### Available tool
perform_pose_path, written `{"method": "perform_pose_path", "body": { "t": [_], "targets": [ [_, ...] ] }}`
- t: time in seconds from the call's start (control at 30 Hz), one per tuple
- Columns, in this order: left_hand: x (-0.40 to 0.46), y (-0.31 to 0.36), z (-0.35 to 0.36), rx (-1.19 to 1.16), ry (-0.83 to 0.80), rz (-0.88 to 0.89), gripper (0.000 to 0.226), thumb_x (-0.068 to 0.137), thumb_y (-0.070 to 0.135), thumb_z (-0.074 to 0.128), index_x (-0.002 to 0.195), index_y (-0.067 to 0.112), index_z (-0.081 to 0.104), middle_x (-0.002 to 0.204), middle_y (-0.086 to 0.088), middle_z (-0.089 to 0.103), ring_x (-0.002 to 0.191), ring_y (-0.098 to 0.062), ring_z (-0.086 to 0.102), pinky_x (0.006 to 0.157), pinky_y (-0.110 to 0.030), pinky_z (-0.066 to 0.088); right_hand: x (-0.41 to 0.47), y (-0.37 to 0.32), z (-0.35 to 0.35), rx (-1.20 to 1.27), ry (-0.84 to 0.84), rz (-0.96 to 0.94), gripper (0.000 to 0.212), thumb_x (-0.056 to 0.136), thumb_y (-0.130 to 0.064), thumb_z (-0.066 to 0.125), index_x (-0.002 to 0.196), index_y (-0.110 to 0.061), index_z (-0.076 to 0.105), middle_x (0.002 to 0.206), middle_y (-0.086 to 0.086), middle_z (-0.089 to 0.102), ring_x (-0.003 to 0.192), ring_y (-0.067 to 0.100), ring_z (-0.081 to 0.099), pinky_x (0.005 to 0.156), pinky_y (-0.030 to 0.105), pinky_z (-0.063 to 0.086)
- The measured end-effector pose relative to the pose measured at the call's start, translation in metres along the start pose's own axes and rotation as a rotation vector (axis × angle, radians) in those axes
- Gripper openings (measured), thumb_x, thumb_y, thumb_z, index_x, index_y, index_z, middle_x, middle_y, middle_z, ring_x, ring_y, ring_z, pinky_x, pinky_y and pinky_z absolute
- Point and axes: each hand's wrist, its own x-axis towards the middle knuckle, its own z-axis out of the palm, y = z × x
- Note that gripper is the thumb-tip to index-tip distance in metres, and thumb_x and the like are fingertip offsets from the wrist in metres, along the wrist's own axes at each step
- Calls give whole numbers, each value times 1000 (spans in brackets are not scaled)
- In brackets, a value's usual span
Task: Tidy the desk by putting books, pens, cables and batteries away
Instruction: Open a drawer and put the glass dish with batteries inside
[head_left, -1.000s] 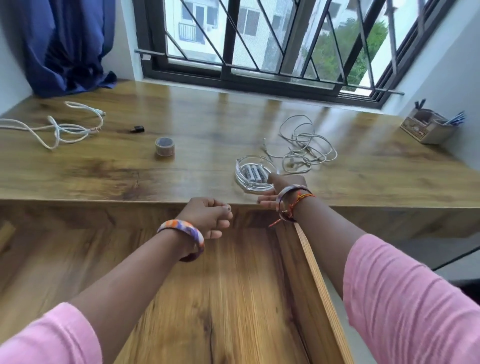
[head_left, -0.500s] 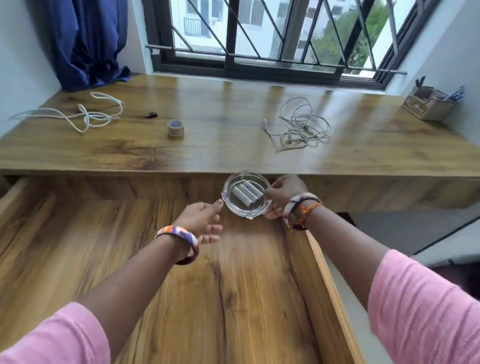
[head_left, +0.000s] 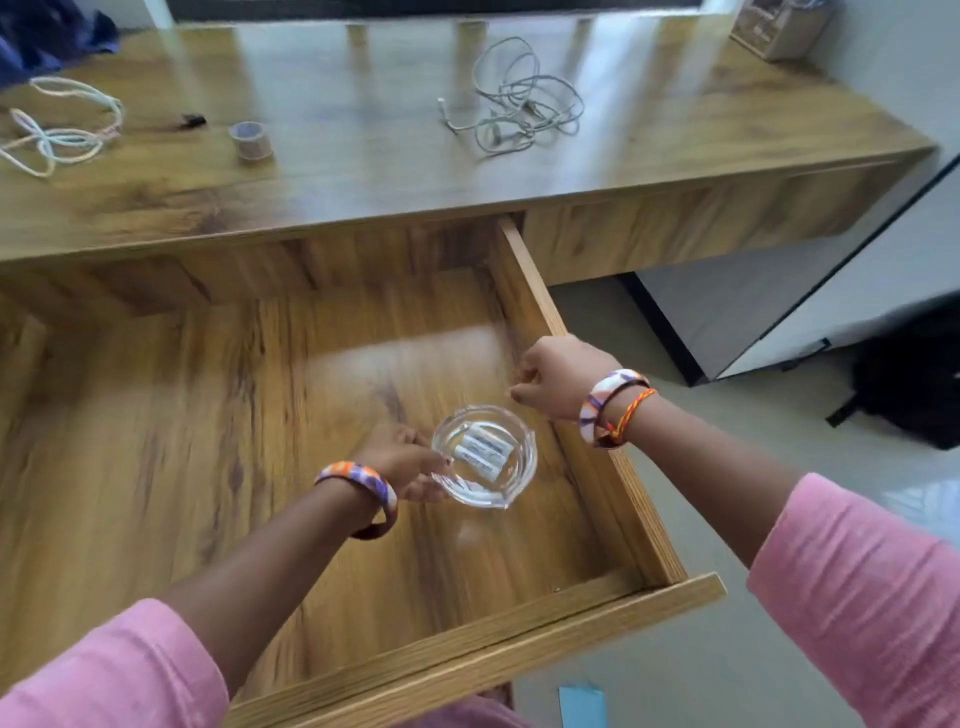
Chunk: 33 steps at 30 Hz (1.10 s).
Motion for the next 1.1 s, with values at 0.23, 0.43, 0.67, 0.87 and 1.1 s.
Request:
{"method": "perform_pose_path", "body": {
  "t": [0.23, 0.43, 0.67, 0.87, 1.1],
  "targets": [
    [8, -31, 38, 212, -18, 10, 22, 76, -15, 61, 65, 0, 49, 75, -24, 55, 52, -24, 55, 31, -15, 38, -26, 28, 20, 165, 202, 20, 19, 87, -33, 58, 86, -18, 69, 83, -5, 58, 77, 15, 58, 63, 28, 50],
    [2, -42, 60, 383, -18, 75, 19, 78, -6, 64, 66, 6, 54, 67, -15, 60, 48, -18, 57, 47, -23, 52, -29, 30, 33, 64, 332, 3, 20, 88, -34, 52, 91, -22, 68, 82, -3, 64, 76, 17, 60, 65, 28, 51],
    [-10, -35, 59, 993, -79, 241, 30, 88, 28, 56, 88, 1, 69, 87, -16, 69, 75, -25, 61, 65, -26, 44, -34, 28, 46, -131, 426, -104, 26, 93, -30, 42, 92, -13, 61, 84, 6, 65, 77, 30, 61, 58, 28, 34],
    [-21, -36, 51, 1172, -299, 204, 42, 92, 37, 49, 98, 0, 68, 88, -15, 67, 77, -21, 57, 72, -31, 47, -40, 20, 52, -253, 447, -155, 24, 70, -15, 71, 56, -12, 51, 46, 2, 53, 36, 25, 52, 40, 19, 27],
    [-57, -20, 26, 1097, -473, 111, 48, 90, 49, 48, 103, 8, 67, 94, -4, 67, 86, -15, 60, 82, -33, 51, -40, 22, 57, -300, 566, -267, 18, 66, -16, 73, 57, -14, 58, 56, 1, 60, 51, 22, 55, 49, 27, 43]
  ]
}}
